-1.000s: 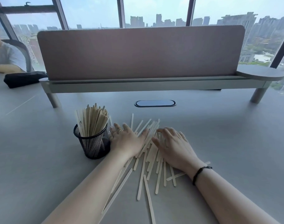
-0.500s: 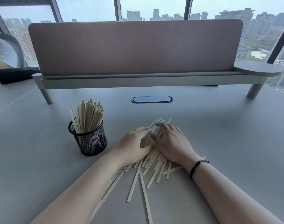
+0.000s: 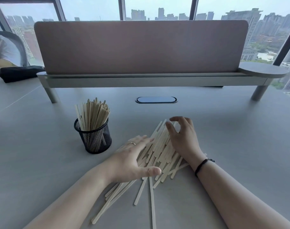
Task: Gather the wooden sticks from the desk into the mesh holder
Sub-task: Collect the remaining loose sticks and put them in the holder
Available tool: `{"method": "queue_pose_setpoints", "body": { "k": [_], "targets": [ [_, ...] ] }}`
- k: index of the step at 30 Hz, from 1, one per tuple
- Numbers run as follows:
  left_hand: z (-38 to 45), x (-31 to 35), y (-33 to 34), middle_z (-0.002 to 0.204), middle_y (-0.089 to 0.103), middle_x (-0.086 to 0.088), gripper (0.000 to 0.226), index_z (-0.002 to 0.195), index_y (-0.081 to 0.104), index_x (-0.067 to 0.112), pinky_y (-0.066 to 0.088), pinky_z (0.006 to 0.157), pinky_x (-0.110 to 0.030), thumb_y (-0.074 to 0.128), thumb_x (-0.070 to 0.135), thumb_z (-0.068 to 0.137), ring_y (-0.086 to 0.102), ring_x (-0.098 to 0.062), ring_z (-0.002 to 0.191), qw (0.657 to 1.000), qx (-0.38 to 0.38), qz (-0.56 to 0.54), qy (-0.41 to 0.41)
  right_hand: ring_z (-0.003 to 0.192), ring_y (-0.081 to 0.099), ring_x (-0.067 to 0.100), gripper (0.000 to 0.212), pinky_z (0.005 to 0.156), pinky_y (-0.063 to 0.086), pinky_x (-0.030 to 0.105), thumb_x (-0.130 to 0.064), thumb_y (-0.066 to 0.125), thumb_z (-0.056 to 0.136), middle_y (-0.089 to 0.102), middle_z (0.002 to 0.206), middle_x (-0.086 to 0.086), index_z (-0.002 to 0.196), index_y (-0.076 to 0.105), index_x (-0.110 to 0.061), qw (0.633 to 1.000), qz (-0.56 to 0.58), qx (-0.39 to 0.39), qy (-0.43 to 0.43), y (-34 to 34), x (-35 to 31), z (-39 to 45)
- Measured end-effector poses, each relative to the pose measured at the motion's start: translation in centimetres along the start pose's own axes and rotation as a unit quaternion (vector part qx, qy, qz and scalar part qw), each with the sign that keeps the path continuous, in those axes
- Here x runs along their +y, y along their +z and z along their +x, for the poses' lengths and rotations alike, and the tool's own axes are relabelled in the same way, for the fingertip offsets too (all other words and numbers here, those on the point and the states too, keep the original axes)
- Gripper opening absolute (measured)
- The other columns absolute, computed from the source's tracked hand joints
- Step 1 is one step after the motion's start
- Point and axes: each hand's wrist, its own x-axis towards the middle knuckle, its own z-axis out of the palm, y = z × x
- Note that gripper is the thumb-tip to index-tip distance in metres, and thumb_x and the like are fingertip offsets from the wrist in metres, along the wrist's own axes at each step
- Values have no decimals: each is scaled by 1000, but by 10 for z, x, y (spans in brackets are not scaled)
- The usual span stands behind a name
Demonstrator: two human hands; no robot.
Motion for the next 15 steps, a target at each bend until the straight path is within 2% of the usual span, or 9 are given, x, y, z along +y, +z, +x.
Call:
{"method": "queue_pose_setpoints", "body": {
  "k": [3,5,8,11,13,15],
  "targets": [
    [-6,10,2,165,-8,21,122,153,-6,53,-2,123,-29,68,83,60,-13,2,149,999,-29,34,13,115,50,9,22,95,40,26,-34,62,96,49,121,-6,115,62,-23,998,56,8,-12,5,-7,-7],
    [-9,13,3,164,-17,19,134,148,-16,58,-4,124,-32,77,79,54,-19,-1,149,997,-50,52,25,113,50,6,19,100,40,27,-32,63,96,51,121,-7,114,63,-25,996,86,-9,-23,11,-14,-13],
    [-13,13,3,158,-25,22,146,142,-24,61,-6,124,-32,85,72,46,-27,-2,145,994,-76,76,19,114,48,1,17,96,39,24,-34,61,96,53,121,-13,113,61,-31,994,86,-38,-53,12,-24,-17],
    [-16,9,-2,159,-28,24,146,144,-21,60,-2,123,-30,88,69,47,-26,1,146,994,-91,63,5,121,49,3,28,92,37,25,-43,59,96,57,127,-19,121,60,-32,993,5,-80,-82,-1,-22,-9],
    [-16,6,-7,160,-25,26,142,146,-17,61,1,124,-30,89,63,51,-21,3,147,995,-100,29,0,139,38,3,44,105,36,30,-58,56,92,48,146,-20,130,56,-37,977,-95,-158,-109,-10,-12,-2],
    [-16,2,-14,160,-19,28,136,145,-11,64,5,124,-31,91,55,56,-16,5,147,995,-99,-6,-6,150,16,2,63,121,19,37,-74,47,85,33,158,-20,139,48,-41,945,-181,-235,-139,-14,-2,1]
  ]
}}
